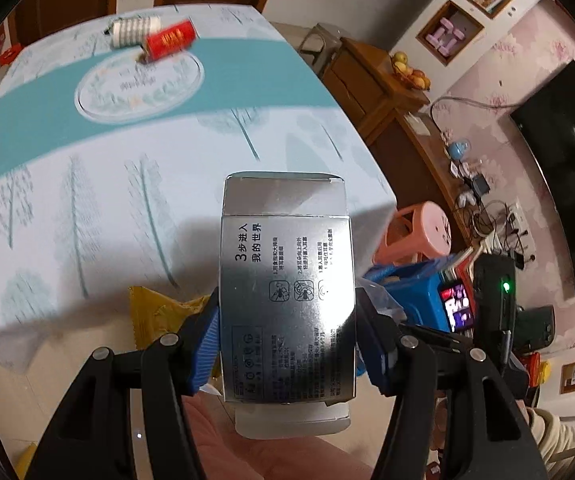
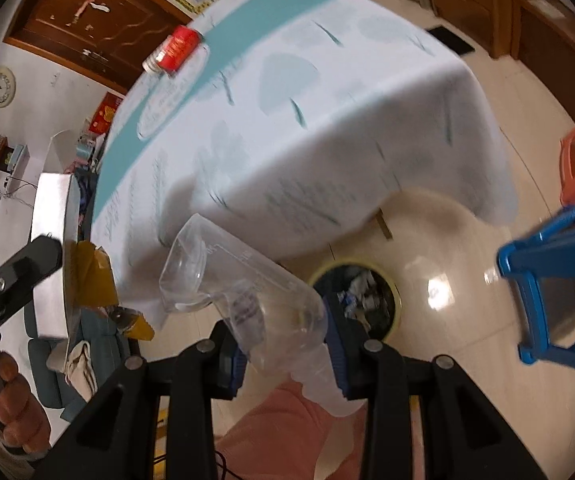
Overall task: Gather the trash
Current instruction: 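Carry the silver box and plastic bag over the black bin, then open both grippers over the bin to drop box and bag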
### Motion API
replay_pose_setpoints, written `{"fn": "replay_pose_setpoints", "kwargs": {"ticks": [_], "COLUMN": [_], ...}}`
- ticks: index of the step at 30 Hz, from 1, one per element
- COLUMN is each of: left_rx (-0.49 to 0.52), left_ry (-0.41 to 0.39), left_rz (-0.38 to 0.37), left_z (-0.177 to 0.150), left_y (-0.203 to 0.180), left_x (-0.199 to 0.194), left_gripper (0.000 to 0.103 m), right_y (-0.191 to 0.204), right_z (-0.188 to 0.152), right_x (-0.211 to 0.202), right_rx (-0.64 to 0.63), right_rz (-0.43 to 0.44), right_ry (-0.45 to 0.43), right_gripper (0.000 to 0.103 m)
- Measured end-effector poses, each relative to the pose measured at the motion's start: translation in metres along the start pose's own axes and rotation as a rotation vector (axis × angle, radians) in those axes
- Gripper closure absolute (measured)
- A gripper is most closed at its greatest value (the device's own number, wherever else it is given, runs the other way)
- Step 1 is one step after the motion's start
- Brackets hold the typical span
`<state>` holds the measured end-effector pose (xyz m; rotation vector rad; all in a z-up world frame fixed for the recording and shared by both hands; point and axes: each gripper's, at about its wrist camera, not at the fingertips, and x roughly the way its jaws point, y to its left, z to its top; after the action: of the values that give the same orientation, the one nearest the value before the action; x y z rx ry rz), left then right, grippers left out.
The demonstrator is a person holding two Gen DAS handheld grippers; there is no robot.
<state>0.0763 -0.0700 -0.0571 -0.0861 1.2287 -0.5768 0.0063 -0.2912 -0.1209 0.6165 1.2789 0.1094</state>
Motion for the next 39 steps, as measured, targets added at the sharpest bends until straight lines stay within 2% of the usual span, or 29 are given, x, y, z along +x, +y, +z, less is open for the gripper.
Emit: {"fn": "replay_pose_setpoints", "kwargs": {"ticks": [7, 15, 24, 33, 37, 39], "left_rx": [0.064, 0.117, 0.206, 0.274, 0.250, 0.221], "left_ry": [0.094, 0.176, 0.152, 0.129, 0.156, 0.163], "left_rz": [-0.012, -0.020, 0.029, 0.125, 0.167, 0.165], "left_z": [-0.047, -0.084, -0.118, -0.144, -0.156, -0.159], "left_y": [-0.020, -0.001, 0.052, 0.098, 0.119, 0.131], "left_x": [0.044, 0.124, 0.235, 0.325, 0.353, 0.360], "left_gripper": [0.044, 0.044, 0.044, 0.043, 0.043, 0.042], "right_y": [-0.036, -0.078, -0.122, -0.143, -0.148, -0.151], "right_z": [-0.027, -0.049, -0.073, -0.096, -0.098, -0.098], "right_x": [0.030, 0.091, 0.187, 0.281, 0.311, 0.320], "right_rx": [0.100, 0.253, 0.390, 0.412, 0.406, 0.404], "right_rz": [-0.005, -0.034, -0.045, -0.044, -0.039, -0.021], "right_ry": [0.083, 0.122, 0.141, 0.141, 0.145, 0.147], "right_gripper": [0.069, 0.069, 0.069, 0.069, 0.068, 0.068]}}
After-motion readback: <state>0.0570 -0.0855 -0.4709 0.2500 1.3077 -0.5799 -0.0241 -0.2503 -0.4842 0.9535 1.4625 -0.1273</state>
